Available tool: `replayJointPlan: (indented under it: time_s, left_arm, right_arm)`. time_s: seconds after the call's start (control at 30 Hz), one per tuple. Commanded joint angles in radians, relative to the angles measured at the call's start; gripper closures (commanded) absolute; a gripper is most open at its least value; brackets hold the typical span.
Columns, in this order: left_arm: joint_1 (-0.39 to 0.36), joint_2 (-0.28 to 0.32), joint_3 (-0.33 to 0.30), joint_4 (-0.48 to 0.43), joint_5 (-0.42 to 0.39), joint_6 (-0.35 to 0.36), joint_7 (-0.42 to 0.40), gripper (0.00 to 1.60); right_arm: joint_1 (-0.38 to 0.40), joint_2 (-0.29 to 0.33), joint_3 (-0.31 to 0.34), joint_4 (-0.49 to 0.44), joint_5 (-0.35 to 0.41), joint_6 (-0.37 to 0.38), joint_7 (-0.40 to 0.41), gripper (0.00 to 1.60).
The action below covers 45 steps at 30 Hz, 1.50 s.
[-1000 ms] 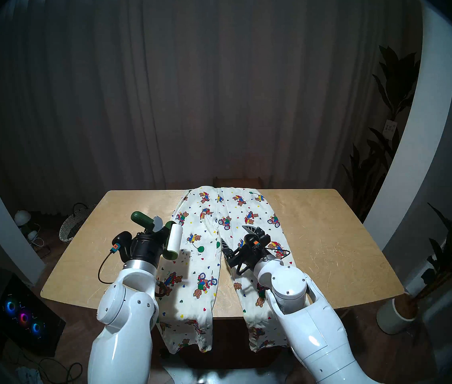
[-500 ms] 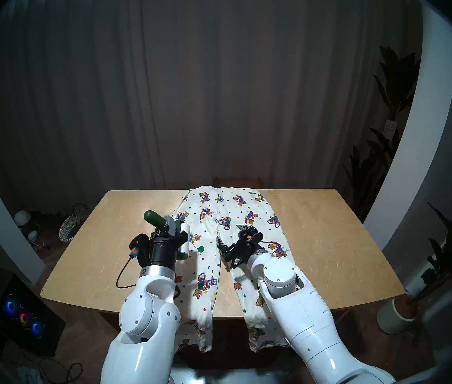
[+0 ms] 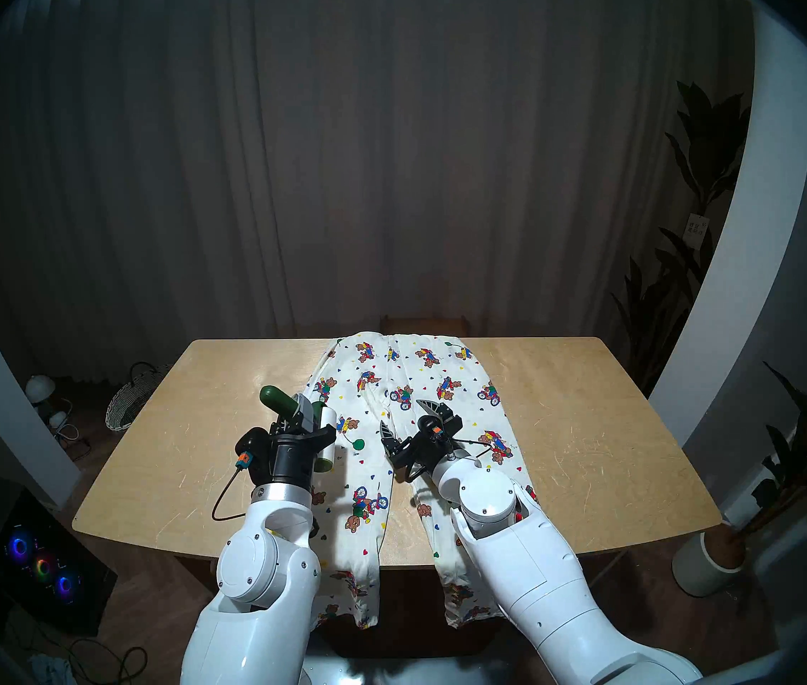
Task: Remove lint and debris from pants with a lint roller
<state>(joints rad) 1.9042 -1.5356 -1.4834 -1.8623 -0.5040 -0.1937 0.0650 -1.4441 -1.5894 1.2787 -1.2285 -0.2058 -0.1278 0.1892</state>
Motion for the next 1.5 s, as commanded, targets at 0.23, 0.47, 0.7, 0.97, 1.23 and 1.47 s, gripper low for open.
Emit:
replayJointPlan:
  time_s: [0.23, 0.47, 0.7, 0.97, 1.23, 1.47]
  left_arm:
    - [-0.103, 0.026, 0.061, 0.02, 0.061, 0.028, -0.03, 1.6]
    - [-0.136, 0.018, 0.096, 0.061, 0.104, 0.023, -0.02, 1.6]
    - [-0.164, 0.005, 0.104, 0.109, 0.152, 0.038, 0.03, 1.6]
    - [-0.15, 0.006, 0.103, 0.083, 0.13, -0.008, 0.013, 1.6]
    - [-0.132, 0.003, 0.097, 0.051, 0.119, -0.003, 0.022, 1.6]
    - [-0.131, 0.005, 0.09, 0.063, 0.107, -0.015, 0.017, 1.6]
  right_arm:
    - [-0.052, 0.009, 0.018, -0.032, -0.014, -0.004, -0.049, 0.0]
    - [-0.053, 0.016, 0.03, -0.034, -0.013, 0.003, -0.037, 0.0]
    - [-0.036, 0.022, 0.032, -0.014, -0.016, 0.01, -0.02, 0.0]
    - [-0.048, 0.041, 0.046, -0.04, -0.004, -0.01, 0.008, 0.0]
    - [-0.065, 0.062, 0.051, -0.086, 0.015, -0.057, 0.039, 0.0]
    - [-0.039, 0.043, 0.036, -0.079, 0.039, -0.084, 0.073, 0.0]
